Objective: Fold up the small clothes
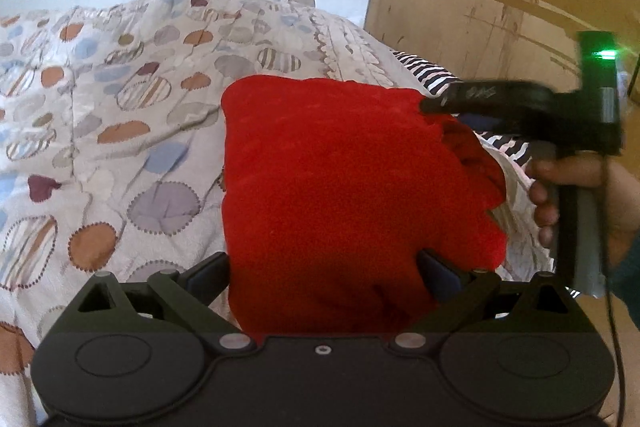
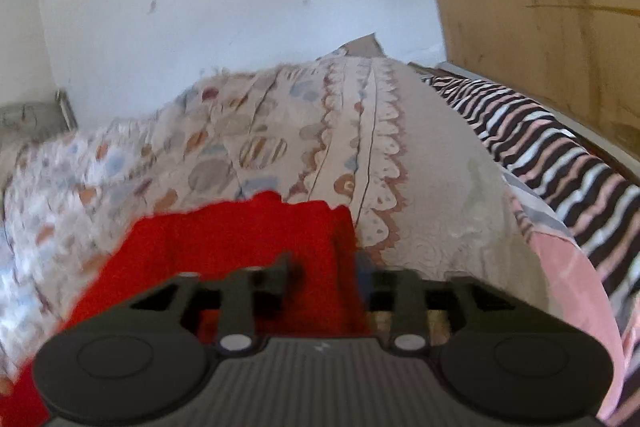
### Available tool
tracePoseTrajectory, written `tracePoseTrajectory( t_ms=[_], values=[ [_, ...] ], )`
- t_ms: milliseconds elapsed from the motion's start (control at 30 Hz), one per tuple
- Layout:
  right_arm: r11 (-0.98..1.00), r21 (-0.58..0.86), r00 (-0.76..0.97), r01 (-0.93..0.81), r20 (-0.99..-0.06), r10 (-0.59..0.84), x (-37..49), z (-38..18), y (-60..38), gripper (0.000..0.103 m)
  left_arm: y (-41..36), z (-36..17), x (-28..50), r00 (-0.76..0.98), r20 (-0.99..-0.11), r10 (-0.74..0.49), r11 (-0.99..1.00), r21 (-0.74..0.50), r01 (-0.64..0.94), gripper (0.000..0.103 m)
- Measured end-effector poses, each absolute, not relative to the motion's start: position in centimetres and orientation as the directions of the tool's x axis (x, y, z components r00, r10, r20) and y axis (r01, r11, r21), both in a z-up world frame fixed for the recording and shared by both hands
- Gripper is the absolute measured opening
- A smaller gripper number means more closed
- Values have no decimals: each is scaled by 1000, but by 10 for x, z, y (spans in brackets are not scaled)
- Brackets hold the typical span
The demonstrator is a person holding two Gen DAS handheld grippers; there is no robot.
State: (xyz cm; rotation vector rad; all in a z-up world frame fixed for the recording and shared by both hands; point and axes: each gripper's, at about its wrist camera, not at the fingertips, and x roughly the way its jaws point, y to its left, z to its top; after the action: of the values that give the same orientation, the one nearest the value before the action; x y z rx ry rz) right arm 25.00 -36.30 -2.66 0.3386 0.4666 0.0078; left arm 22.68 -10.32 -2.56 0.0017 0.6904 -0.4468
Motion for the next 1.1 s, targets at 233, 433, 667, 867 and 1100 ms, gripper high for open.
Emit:
tracePoseTrajectory(
  t_ms=[233, 433, 667, 867, 1100],
  values=[
    [949, 283, 903, -135, -359, 236, 213, 6, -334, 102, -93, -22, 226, 676, -608, -415, 905, -201, 375, 100],
    [993, 27, 850, -116, -515, 113, 215, -21, -300, 103, -90, -23, 226, 668, -617, -416, 905, -212, 368, 100],
    [987, 153, 887, -40, -449, 106, 190, -46, -310, 103, -76, -13, 210, 666, -616, -420, 902, -206, 379, 101],
    [962, 272, 912, 18, -399, 96, 160, -60, -340, 103, -36, 2, 197, 669, -594, -448, 890, -224, 397, 102],
    [940, 342, 925, -3, -356, 133, 163, -42, -373, 103, -9, 15, 243, 699, -572, -429, 902, -309, 301, 102]
  ],
)
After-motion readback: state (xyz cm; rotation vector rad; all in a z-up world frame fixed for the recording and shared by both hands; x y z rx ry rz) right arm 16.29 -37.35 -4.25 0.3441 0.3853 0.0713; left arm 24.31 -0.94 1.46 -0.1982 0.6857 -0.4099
